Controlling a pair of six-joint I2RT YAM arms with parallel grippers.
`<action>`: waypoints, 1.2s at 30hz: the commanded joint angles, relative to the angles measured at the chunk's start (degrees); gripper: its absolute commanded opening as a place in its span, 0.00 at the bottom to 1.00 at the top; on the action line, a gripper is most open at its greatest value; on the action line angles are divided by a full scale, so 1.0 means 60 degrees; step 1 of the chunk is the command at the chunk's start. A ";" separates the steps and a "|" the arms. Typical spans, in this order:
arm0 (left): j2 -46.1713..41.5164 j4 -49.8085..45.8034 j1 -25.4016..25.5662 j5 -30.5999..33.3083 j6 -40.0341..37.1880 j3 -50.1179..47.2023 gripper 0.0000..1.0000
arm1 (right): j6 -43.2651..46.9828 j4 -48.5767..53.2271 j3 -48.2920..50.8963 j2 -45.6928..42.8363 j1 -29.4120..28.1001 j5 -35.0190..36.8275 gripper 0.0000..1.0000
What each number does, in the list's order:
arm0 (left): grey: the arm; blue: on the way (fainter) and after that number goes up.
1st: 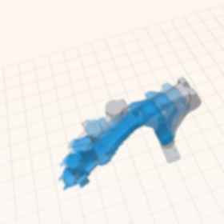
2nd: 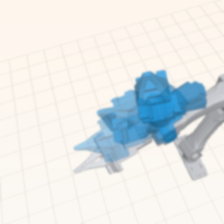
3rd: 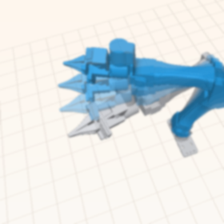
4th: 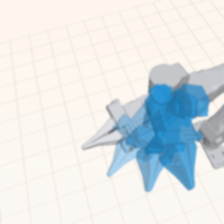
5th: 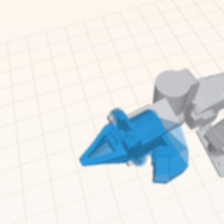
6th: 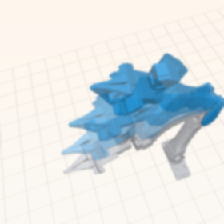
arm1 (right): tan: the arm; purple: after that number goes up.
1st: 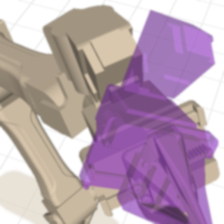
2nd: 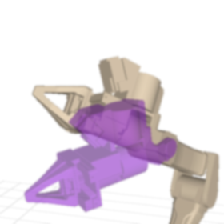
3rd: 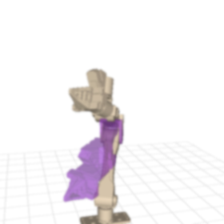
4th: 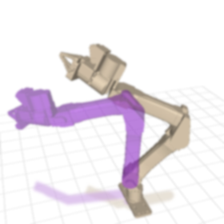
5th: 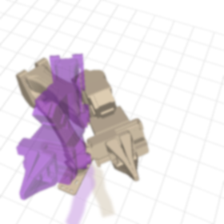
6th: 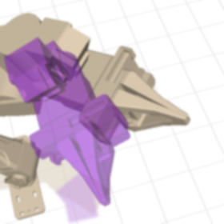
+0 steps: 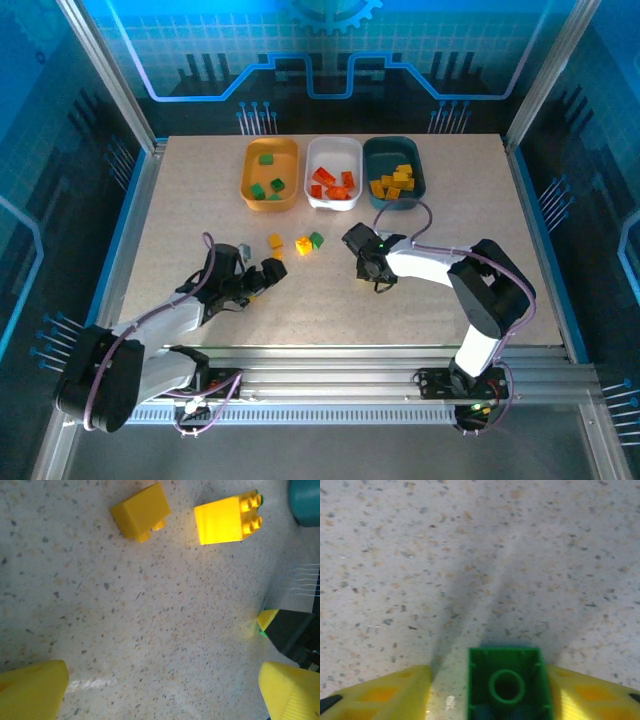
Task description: Sort the legos into containers by color
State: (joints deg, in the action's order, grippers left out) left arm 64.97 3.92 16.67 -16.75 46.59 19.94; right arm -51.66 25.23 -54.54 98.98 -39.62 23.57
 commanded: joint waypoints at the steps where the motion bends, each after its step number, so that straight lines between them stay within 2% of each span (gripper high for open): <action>1: -0.0262 -0.0121 -0.0009 -0.0022 -0.0020 -0.0036 0.99 | 0.0105 -0.0107 0.0216 -0.0256 -0.0193 0.0158 0.41; 5: -0.0337 -0.0103 -0.0200 -0.0033 0.0012 0.0060 0.99 | 0.0985 -0.0648 -0.0315 -0.0327 -0.0285 -0.0434 0.40; 9: 0.0409 -0.0190 -0.0900 -0.0104 0.0407 0.0143 0.99 | 0.1844 -0.0796 -0.1882 0.0523 -0.0468 -0.0853 0.39; 13: 0.1443 0.0493 -0.1690 -0.1190 0.1142 -0.0028 0.99 | 0.2604 -0.0925 -0.3808 0.1753 -0.0574 -0.1223 0.37; 17: 0.1773 0.0920 -0.1866 -0.1699 0.1300 -0.0208 0.99 | 0.3428 -0.0893 -0.5806 0.2957 -0.0580 -0.1622 0.37; 24: 0.0831 0.0062 -0.1899 -0.1502 0.0978 -0.0306 0.99 | 0.4311 -0.0393 -0.9234 0.5105 -0.0459 -0.2343 0.38; 34: -0.0675 -0.0939 -0.1899 -0.1382 0.0529 -0.0334 0.99 | 0.4333 0.0482 -1.2567 0.7116 0.0035 -0.3055 0.39; 36: -0.0793 -0.1014 -0.1899 -0.1396 0.0501 -0.0299 0.99 | 0.4484 0.1095 -1.3720 0.7704 0.0035 -0.3216 0.47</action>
State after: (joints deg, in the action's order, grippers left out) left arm 61.65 0.89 5.04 -25.32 51.46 18.55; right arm -26.39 27.22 -129.51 142.04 -40.14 6.96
